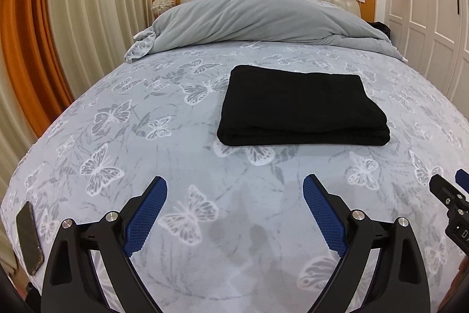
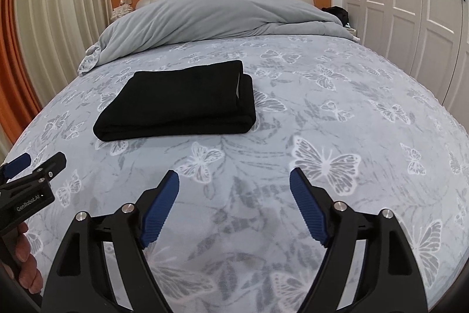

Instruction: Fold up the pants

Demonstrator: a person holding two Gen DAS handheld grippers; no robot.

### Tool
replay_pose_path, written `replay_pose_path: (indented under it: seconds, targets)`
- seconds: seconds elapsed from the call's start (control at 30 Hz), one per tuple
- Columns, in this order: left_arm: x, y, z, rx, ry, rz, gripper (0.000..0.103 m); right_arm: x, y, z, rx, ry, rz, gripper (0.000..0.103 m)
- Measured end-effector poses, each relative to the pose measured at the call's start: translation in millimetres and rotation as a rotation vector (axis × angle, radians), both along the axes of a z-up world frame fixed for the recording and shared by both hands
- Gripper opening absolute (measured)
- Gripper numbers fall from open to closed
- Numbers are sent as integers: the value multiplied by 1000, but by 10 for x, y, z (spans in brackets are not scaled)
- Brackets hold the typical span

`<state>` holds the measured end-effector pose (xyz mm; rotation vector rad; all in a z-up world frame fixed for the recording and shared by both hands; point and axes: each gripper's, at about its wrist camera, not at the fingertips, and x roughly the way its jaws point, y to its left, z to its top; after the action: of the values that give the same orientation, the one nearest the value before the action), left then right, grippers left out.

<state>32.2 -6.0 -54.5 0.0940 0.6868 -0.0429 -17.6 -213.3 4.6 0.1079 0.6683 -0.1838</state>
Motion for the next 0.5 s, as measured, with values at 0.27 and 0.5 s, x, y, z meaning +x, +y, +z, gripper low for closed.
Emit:
replay_pose_path:
  seconds: [0.27, 0.5]
  targets:
    - [23, 3, -29, -14, 17, -4, 92, -11, 31, -3, -5, 6, 5, 76]
    - [18, 7, -38, -27, 32, -12, 92, -27, 106, -30, -15, 12, 9, 76]
